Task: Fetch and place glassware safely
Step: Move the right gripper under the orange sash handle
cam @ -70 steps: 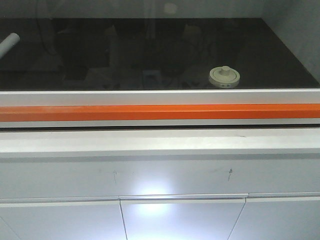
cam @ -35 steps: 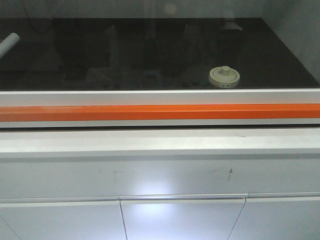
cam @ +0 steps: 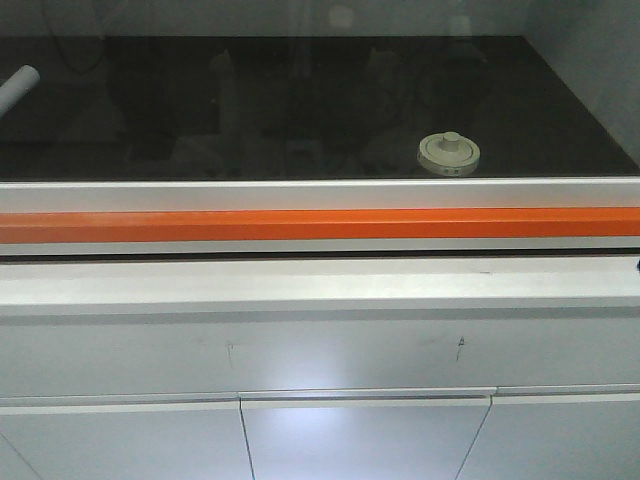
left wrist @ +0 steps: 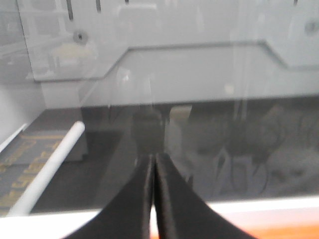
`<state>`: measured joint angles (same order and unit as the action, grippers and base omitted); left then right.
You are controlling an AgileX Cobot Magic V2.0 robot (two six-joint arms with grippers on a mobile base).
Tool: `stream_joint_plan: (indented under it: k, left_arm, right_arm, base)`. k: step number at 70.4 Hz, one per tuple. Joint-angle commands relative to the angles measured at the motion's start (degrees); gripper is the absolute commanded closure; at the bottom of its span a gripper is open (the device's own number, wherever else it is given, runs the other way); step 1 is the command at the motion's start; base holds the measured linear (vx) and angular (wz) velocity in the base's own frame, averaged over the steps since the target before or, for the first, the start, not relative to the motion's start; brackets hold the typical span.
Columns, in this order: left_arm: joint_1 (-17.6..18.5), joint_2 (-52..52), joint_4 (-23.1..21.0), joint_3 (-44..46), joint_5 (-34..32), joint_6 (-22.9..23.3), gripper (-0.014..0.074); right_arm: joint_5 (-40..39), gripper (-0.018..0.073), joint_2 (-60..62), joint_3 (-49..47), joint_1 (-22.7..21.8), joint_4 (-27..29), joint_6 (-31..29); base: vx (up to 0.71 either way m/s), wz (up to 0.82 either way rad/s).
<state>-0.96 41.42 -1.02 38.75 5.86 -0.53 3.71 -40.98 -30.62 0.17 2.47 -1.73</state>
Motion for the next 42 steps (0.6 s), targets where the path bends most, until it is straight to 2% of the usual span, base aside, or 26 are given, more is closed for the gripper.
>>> stream_joint_plan:
  k: [1, 12, 22, 29, 42]
  left_arm:
    - [0.3, 0.0, -0.2, -2.6, -7.1, -1.4, 0.0603]
    - [0.3, 0.0, -0.4, -11.9, -17.4, -1.4, 0.0603]
    - [0.3, 0.0, -0.4, -20.3, -27.6, -1.4, 0.0603]
    - [0.3, 0.0, -0.4, -23.0, -30.4, -1.3, 0.0603]
    - [0.3, 0.0, -0.4, -23.4, -30.9, -1.3, 0.0603]
  right_arm:
    - [-10.1, 0.0563, 0.0, 2.9, 1.7, 0.0, -0.8]
    - [-25.3, 0.0563, -0.8, 11.9, 2.9, -0.4, -3.4]
    - [-32.1, 0.0560, -4.4, 16.1, 2.9, -0.6, -3.4]
    - [-34.5, 0.0560, -8.6, 16.3, 2.9, -2.0, -3.4]
    - [-43.1, 0.0560, -16.7, 16.3, 2.9, -3.2, -3.3]
  base:
    - [0.00, 0.00]
    - [0.00, 0.00]
    - [0.00, 0.00]
    - [0.00, 0.00]
    - [0.00, 0.00]
